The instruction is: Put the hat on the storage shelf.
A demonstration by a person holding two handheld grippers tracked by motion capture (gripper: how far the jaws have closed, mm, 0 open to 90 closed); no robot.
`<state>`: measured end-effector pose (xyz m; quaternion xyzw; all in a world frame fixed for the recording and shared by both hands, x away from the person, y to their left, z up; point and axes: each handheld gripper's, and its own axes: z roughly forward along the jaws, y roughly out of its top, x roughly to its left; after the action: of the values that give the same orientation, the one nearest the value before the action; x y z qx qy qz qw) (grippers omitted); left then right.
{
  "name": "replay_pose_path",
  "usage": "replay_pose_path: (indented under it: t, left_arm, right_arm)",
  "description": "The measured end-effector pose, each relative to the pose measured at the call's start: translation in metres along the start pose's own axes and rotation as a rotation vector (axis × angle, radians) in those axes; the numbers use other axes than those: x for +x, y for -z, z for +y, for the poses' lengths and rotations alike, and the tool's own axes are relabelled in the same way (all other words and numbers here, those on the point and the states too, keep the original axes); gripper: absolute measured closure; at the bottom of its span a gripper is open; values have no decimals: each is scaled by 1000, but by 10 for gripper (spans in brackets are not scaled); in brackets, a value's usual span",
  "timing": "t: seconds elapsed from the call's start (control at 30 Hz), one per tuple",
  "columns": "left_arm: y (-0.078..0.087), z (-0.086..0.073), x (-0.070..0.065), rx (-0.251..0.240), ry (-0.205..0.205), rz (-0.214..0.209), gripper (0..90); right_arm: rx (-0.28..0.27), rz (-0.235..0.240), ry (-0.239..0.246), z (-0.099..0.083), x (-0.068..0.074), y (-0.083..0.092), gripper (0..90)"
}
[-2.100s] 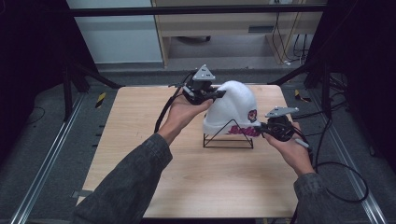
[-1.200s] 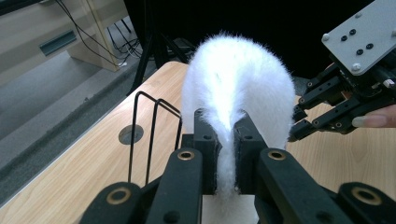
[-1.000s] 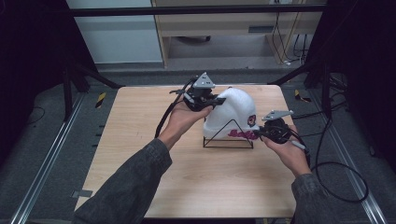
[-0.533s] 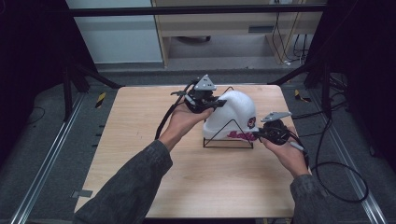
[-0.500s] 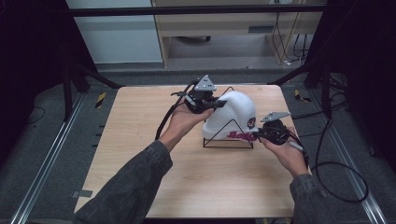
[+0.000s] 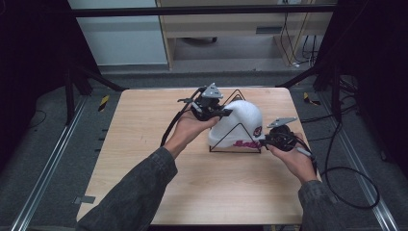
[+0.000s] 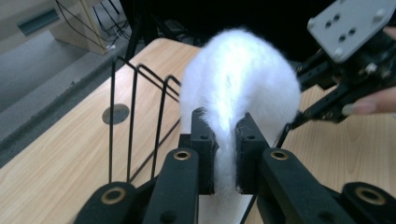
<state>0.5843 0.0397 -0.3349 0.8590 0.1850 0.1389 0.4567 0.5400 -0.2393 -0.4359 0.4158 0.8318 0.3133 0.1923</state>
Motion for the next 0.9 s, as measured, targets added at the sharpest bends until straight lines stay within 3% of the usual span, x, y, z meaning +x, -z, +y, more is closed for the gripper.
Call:
replay_pose_path:
  t: [0.23, 0.4, 0.53, 0.6, 0.8, 0.9]
  left_arm:
    - [3, -5, -1, -6, 15, 6, 726]
    - [12, -6, -4, -26, 3, 19, 678]
    - [20, -7, -7, -45, -2, 39, 641]
    - [25, -6, -9, -52, -23, 75, 620]
    - [33, -8, -12, -63, -26, 91, 556]
    - [36, -11, -18, -52, -32, 102, 447]
  right_arm:
    - [-30, -20, -38, -2, -3, 13, 613]
    - [-46, -35, -58, -5, 0, 23, 562]
    - [-64, -34, -69, -8, 3, 29, 526]
    - [-75, -39, -73, -9, 5, 32, 515]
    - [-100, -45, -73, -11, 10, 38, 495]
    - [-118, -53, -74, -12, 13, 44, 470]
